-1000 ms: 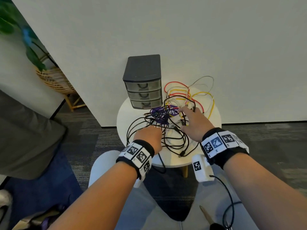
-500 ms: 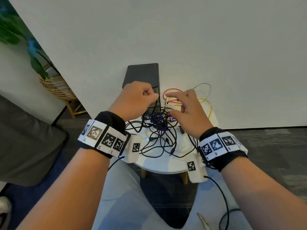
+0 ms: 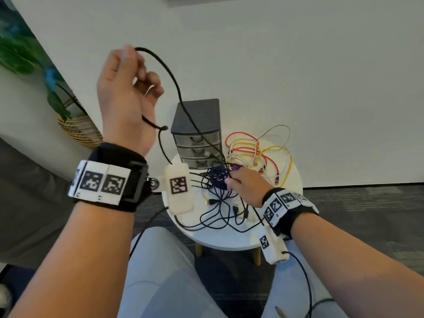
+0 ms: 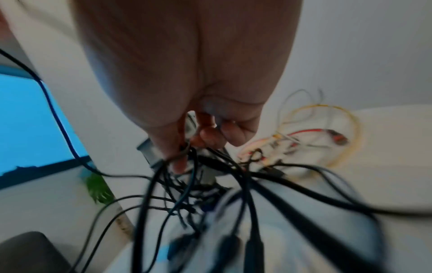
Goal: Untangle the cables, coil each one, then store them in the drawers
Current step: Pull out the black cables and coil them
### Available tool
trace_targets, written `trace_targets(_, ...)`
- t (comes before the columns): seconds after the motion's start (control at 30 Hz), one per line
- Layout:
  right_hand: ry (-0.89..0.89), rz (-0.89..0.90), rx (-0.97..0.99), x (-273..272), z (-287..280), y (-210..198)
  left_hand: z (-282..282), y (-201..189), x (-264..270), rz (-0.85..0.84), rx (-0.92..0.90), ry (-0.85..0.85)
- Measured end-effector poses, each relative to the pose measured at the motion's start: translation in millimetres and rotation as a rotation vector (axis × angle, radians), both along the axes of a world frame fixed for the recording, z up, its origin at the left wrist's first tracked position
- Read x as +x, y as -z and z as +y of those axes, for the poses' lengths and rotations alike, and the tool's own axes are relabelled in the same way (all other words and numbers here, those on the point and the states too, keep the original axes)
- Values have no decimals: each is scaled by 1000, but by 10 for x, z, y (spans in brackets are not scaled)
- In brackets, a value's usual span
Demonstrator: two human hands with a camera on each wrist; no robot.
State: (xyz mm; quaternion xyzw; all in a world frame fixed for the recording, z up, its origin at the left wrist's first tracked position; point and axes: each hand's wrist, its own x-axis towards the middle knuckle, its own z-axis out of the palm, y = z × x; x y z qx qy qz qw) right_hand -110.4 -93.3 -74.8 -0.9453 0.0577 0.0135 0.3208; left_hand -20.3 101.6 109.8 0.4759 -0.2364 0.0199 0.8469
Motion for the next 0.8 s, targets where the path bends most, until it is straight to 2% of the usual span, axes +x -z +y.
trace_targets(0.1,-19,31,7,-21,-16,-64,79,82,63,154,220,-106)
trace_targets(0.2,-16,-12,12,-11,37,-295,-50,325,-50,168,499,-20)
trace_targets(0.27,-32,-19,0,11,72,-434,-191,512,-198,59,656,115)
trace_targets(0.37,-76,-29,9,0,136,-622,-348,784,-309,-290,957,260)
trace_targets(0.43,-109,-21,-29,-45,181,-747,-394,898,-300,-452,1116,287)
trace_targets(0.5,-113,-37,-32,-82,180,-826,-408,935,-269,-465,1187,256)
trace_targets(0.67,-103,-127,132,-105,67,-883,-390,913,-155,-520,1271,215)
trace_targets(0.8,-66,-160,24,-112,-78,-777,-291,731,-54,-631,1347,190)
